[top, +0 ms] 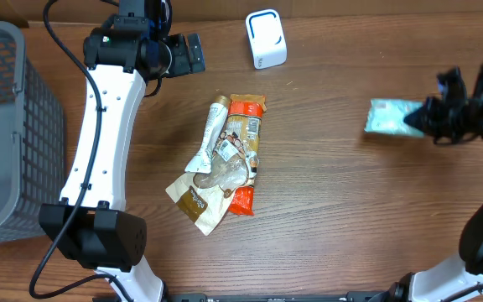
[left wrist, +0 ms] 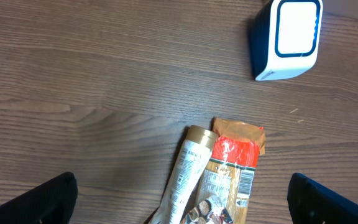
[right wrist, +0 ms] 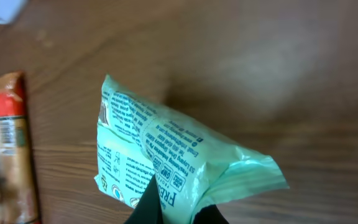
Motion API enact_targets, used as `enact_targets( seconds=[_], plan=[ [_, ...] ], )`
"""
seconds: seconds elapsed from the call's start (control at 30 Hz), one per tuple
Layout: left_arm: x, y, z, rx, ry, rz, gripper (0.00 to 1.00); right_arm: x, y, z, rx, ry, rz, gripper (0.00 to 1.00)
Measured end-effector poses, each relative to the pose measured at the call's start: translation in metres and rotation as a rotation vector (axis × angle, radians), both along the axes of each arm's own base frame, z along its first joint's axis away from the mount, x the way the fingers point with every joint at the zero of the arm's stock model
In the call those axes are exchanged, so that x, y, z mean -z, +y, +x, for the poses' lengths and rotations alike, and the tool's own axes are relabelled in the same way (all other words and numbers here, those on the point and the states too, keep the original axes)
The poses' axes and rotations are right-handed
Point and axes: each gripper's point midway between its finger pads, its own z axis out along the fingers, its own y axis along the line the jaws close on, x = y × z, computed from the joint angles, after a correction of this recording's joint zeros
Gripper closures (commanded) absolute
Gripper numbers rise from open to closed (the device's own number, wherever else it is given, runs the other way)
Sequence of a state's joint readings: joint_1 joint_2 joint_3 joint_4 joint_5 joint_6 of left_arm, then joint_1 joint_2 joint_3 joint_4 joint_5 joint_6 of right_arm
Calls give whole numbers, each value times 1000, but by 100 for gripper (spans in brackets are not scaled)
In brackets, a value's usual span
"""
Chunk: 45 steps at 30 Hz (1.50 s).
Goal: Scan the item barcode
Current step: 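Move the green packet to the table's right side and release, then reach the right gripper to the pile and grasp the mushroom bag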
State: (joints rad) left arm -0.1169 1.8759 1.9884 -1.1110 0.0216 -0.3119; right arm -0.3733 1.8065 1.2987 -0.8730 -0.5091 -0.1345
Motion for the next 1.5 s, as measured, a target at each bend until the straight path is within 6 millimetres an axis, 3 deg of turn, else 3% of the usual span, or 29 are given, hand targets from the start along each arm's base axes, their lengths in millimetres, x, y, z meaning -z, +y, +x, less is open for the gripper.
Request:
enact_targets(
  seconds=[0.17,0.2,0.27,0.47,0.57,0.73,0.77,0.83,0.93,1.0,1.07,1.3,1.4,1.5],
  plan=[
    [0,0,0,0,1,0,0,30,0,-16,2,16,13,74],
    [0,0,0,0,0,0,0,33,1,-19,0,23,17,55],
    [0,0,0,0,0,0,0,39,3,-24,4,43,20,34],
    [0,0,0,0,0,0,0,40,3,-34,39,107,29,10],
    [0,0,0,0,0,0,0,23,2,-38,63,167,52,0],
    [0,0,0,0,1,0,0,-46,10,-8,32,99,61,0],
    [0,0,0,0,0,0,0,-65,27,6,-14,35,91,0],
    [0,0,0,0,0,0,0,-82,62,17,-104,-33,162,0],
    [0,0,0,0,0,0,0,-92,118,19,-243,-72,237,0],
    [0,0,0,0,0,0,0,-94,173,12,-371,-84,275,0],
    [0,0,0,0,0,0,0,-89,205,9,-415,-81,279,8],
    [0,0,0,0,0,0,0,-51,307,-21,-468,-21,267,13],
    [0,0,0,0,1,0,0,-33,336,-40,-456,22,279,19],
    [0,0,0,0,0,0,0,-17,342,-51,-424,66,274,23]
  ],
)
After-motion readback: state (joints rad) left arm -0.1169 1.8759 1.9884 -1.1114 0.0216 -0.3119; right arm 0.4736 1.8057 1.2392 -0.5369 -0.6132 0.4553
